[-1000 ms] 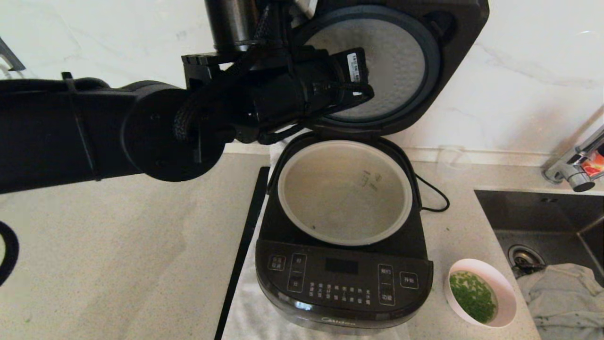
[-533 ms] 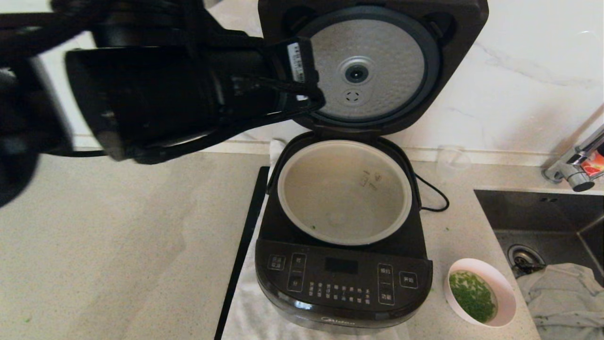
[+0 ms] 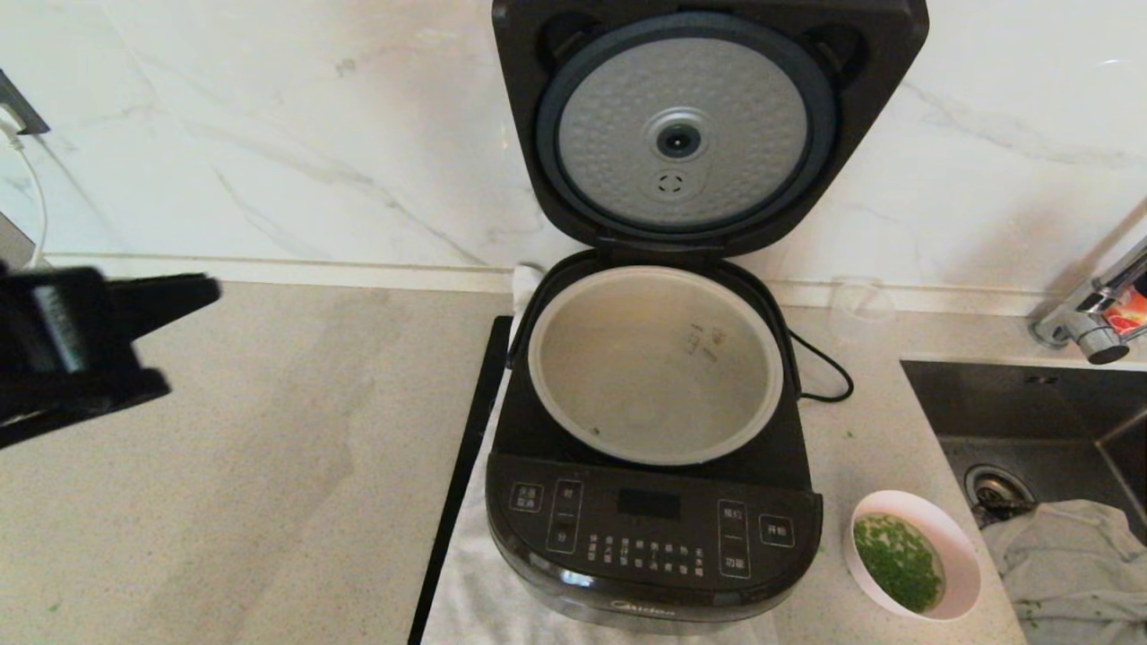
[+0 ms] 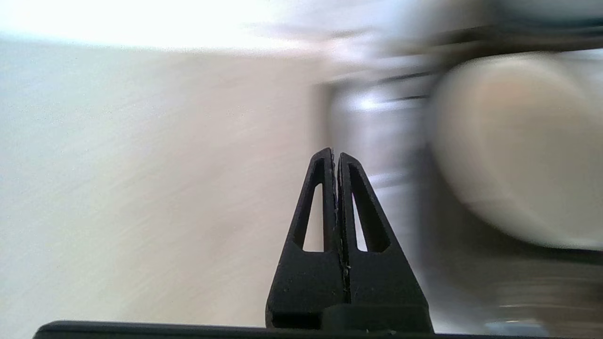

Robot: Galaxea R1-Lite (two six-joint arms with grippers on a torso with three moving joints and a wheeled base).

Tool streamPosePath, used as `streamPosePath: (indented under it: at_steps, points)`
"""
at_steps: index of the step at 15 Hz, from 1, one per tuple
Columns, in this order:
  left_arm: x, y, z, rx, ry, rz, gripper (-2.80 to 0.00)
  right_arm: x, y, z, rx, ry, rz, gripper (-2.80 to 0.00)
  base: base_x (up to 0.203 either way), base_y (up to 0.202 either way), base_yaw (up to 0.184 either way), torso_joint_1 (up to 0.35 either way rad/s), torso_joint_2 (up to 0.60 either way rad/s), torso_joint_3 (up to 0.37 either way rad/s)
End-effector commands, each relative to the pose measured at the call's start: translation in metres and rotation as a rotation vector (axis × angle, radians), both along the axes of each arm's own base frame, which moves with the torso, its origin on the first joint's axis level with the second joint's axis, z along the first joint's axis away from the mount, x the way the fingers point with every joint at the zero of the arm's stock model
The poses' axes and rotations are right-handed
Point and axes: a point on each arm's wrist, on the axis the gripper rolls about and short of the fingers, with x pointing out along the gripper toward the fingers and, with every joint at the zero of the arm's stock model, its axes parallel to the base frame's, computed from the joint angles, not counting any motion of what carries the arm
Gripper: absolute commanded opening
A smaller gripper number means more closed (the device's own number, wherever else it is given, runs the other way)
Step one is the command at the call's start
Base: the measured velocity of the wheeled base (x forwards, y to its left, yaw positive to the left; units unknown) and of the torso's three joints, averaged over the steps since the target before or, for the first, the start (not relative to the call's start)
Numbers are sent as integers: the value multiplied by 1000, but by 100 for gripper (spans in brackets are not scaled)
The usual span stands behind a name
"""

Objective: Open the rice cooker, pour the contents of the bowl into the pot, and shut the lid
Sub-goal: Turn on the tap

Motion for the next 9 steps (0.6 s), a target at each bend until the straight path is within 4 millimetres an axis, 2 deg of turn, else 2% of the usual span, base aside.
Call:
streamPosePath:
  at_steps: [1,5,8,9]
  points:
    - [-50,48,-26,-23,-57,212,-280,0,0,0,0,1,0,-280,0,0,0,0,0,0]
    - [-105,73,-67,-49,-149,384,-280,0,0,0,0,1,0,-280,0,0,0,0,0,0]
    - [-130,77,-109,-25,-187,508,-280,0,0,0,0,1,0,-280,0,0,0,0,0,0]
    - [-132,77,-127,-9,-180,533,-280,0,0,0,0,1,0,-280,0,0,0,0,0,0]
